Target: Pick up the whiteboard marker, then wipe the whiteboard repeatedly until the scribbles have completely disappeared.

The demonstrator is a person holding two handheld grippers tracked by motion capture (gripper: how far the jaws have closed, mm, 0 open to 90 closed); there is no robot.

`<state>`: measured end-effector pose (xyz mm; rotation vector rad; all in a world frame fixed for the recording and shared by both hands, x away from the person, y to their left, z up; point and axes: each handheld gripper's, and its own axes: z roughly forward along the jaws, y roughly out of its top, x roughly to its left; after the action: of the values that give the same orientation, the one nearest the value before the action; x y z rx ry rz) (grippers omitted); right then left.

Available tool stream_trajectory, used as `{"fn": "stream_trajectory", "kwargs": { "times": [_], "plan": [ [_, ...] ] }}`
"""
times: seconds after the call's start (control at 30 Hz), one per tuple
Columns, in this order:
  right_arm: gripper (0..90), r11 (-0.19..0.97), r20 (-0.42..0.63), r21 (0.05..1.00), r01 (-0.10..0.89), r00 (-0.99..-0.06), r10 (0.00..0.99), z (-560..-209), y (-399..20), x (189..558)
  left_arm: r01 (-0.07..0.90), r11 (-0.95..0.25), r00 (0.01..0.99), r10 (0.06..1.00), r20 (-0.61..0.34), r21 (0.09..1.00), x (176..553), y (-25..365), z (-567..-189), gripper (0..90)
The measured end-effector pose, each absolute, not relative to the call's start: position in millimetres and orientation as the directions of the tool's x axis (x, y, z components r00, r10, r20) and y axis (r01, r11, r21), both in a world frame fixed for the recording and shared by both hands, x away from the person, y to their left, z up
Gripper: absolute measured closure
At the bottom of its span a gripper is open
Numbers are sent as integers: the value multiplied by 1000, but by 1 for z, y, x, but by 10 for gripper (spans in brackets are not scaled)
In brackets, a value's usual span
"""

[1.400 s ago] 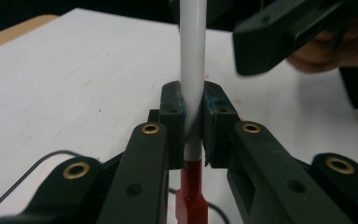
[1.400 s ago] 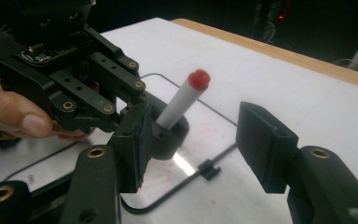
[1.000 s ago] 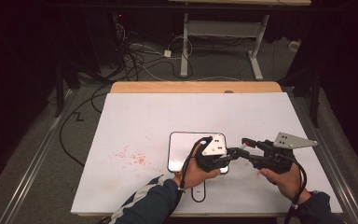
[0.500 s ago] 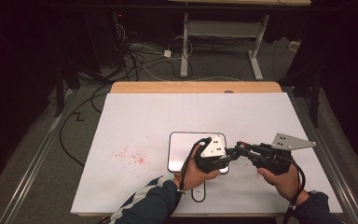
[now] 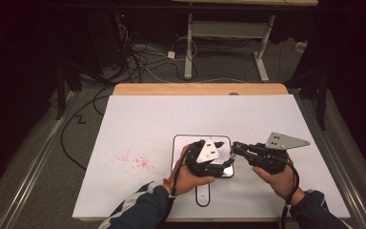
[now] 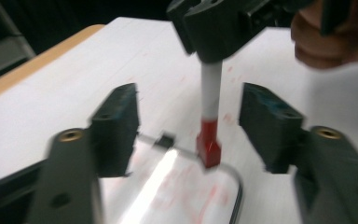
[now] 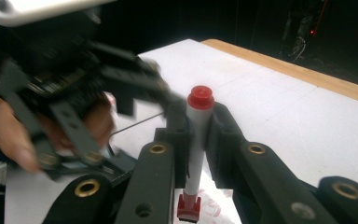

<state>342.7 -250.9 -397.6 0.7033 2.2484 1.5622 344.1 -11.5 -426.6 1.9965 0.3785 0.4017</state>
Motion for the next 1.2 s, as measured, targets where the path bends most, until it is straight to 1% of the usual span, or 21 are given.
{"fn": "stream_trajectory", "kwargs": {
  "times": [0.03,0.13,0.23,0.33,0.4,0.47,0.53,0.6,0.63,0.7,0.8,0.9,1.0,1.1,1.2],
  "plan": [
    [814,283,22,935,215,-830,557,-398,-251,343,84,-445,889,438,135,892,340,-2,-426,324],
    [814,313,-8,929,198,-833,553,-397,-246,342,94,-454,861,483,157,886,331,31,-426,270],
    [814,320,-19,928,191,-834,552,-397,-245,343,131,-461,824,543,163,877,325,65,-428,227],
    [814,328,-26,925,192,-829,558,-397,-245,344,172,-465,788,594,162,868,319,97,-435,221],
    [814,338,-39,922,188,-825,563,-397,-244,345,191,-483,767,616,177,855,316,116,-442,201],
    [814,345,-41,918,193,-821,569,-397,-243,345,234,-451,745,653,140,861,313,134,-448,201],
    [814,353,-54,917,187,-818,572,-397,-243,346,255,-450,720,679,142,856,309,149,-452,204],
    [814,357,-58,916,184,-819,571,-398,-243,348,282,-433,701,703,124,856,304,162,-456,207],
    [814,360,-64,915,182,-815,575,-398,-242,349,293,-428,692,712,119,855,301,166,-458,206],
    [814,363,-59,912,189,-817,574,-399,-241,352,306,-443,672,728,138,843,295,174,-462,206],
    [814,395,-78,900,185,-821,565,-403,-233,357,343,-449,653,745,134,825,290,183,-469,208],
    [814,430,-90,882,194,-826,557,-409,-225,362,356,-436,646,754,119,827,289,186,-470,207],
    [814,451,-88,868,209,-829,553,-416,-220,366,347,-438,649,751,125,829,290,184,-469,208],
    [814,459,-100,865,201,-829,551,-418,-219,367,343,-458,661,738,135,820,292,181,-470,208],
    [814,483,-157,860,165,-814,559,-419,-217,371,337,-467,668,730,141,818,293,178,-470,208]
  ]
}}
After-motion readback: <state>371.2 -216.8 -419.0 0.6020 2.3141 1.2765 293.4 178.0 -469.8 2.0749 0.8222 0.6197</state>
